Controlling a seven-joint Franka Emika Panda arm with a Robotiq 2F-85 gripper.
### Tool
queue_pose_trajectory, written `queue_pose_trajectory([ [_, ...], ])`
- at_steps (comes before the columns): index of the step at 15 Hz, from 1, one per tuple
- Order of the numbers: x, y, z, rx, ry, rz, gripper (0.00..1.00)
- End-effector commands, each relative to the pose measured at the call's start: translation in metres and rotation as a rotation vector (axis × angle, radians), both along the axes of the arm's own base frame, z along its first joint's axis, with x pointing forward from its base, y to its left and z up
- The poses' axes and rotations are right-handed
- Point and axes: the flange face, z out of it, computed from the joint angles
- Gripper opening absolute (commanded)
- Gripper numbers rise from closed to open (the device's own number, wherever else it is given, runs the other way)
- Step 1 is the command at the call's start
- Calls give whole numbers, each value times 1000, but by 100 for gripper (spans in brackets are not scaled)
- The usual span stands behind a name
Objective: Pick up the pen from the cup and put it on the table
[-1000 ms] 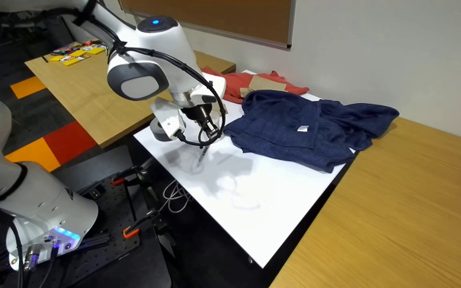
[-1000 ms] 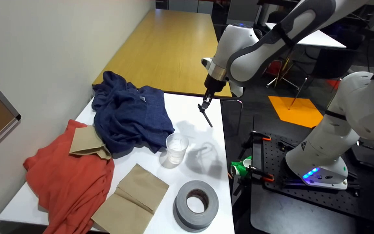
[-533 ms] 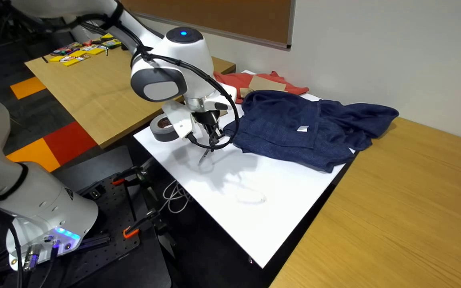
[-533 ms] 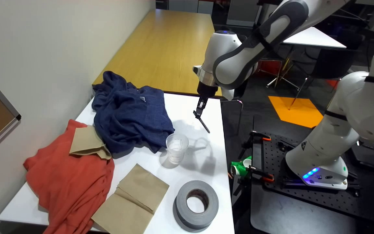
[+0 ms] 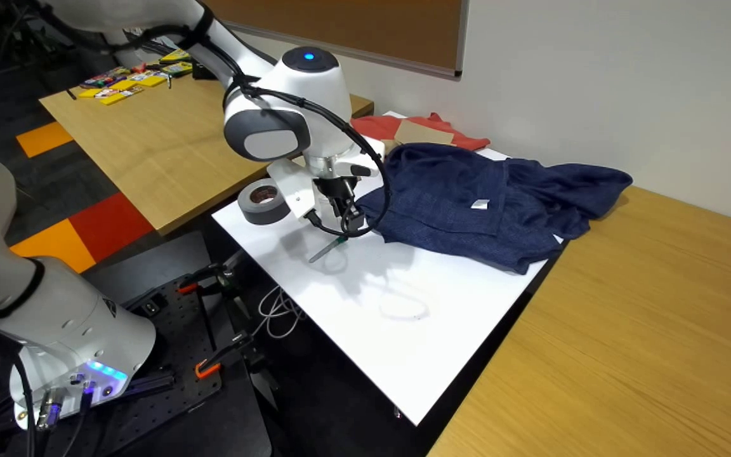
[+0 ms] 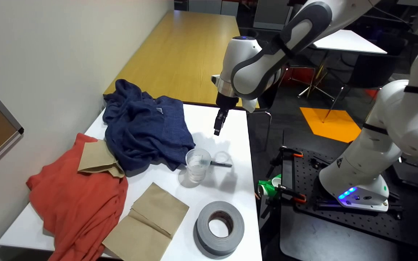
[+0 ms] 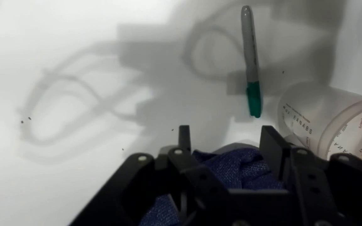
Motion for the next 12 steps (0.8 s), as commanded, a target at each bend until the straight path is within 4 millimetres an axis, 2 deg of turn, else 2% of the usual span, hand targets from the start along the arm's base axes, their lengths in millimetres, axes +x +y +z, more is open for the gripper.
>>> queue_pose_trajectory([
  [1,8,1,7,8,11,-27,92],
  [2,8,1,8,8,10,-26,98],
  [3,8,1,9,8,7,-25,100],
  [8,6,2,13,13,-2,-24,100],
  [9,5,0,4,-1,-10,-1,100],
  [12,5,0,4,-1,-10,-1,100],
])
